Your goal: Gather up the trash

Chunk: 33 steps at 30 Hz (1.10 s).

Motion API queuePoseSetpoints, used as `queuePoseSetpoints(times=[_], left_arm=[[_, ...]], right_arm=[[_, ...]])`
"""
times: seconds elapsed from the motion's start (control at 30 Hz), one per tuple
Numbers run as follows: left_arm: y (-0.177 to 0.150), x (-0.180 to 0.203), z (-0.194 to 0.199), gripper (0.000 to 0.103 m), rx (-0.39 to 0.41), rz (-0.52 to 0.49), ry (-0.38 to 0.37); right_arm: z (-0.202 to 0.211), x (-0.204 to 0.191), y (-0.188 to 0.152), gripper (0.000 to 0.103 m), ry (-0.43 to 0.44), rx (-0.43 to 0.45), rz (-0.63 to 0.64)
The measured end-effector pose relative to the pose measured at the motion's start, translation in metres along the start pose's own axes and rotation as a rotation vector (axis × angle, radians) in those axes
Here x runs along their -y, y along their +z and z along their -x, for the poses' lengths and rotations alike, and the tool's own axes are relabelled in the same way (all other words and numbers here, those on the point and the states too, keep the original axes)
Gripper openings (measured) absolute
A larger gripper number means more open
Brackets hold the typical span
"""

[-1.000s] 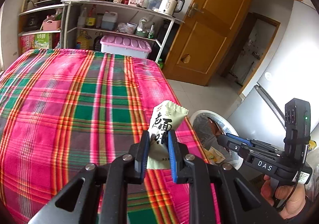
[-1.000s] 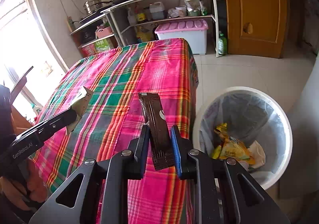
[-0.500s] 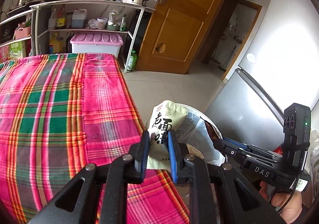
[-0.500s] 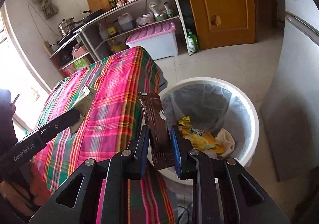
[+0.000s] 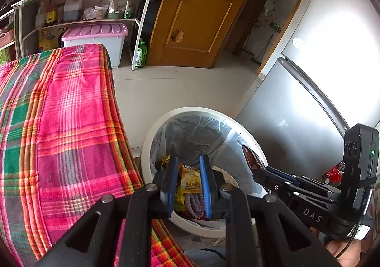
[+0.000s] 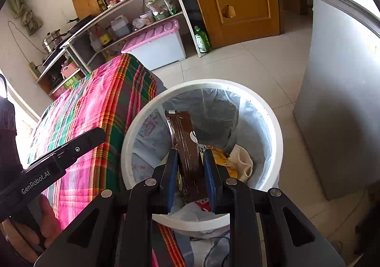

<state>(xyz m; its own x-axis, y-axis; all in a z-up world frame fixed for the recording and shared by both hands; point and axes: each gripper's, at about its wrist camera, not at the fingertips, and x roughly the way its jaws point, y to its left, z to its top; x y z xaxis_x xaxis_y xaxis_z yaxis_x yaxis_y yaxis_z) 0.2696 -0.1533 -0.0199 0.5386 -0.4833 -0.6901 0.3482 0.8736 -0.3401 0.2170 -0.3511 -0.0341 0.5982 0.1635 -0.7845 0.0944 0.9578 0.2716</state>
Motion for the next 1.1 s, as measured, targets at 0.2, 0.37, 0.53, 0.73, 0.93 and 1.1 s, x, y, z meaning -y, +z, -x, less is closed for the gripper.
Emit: queuePoseSetpoints(times=[0.2,0.37,0.53,0.73,0.93,1.1], left_arm=[[-0.002,-0.001,-0.001,0.020,0.001,0.008,-0.006],[-0.005,-0.005,-0.003,0.020,-0.014,0.018,-0.003],[-0.007,-0.005,0.003,0.020,-0.012,0.014,-0.005],[-0.011,-0.006,0.029,0.020,0.022,0.008,0.004],[-0.019,-0.010,0.067,0.022,0.070,0.014,0.034],[-0.032,-0.014,0.103,0.023,0.111,0.030,0.065]], right_arm=[[-0.014,0.005,-0.001,0.024,0.001,-0.019,-0.015],[-0.026,0.004,-0.006,0.032,-0.013,-0.047,-0.008],[-0.019,0.002,-0.007,0.041,0.000,-0.027,-0.017],[0.004,-0.010,-0.008,0.041,0.015,0.015,-0.010],[0.036,-0.029,-0.016,0.041,0.027,0.063,0.001],[0.062,-0.053,-0.028,0.041,0.042,0.101,0.044]])
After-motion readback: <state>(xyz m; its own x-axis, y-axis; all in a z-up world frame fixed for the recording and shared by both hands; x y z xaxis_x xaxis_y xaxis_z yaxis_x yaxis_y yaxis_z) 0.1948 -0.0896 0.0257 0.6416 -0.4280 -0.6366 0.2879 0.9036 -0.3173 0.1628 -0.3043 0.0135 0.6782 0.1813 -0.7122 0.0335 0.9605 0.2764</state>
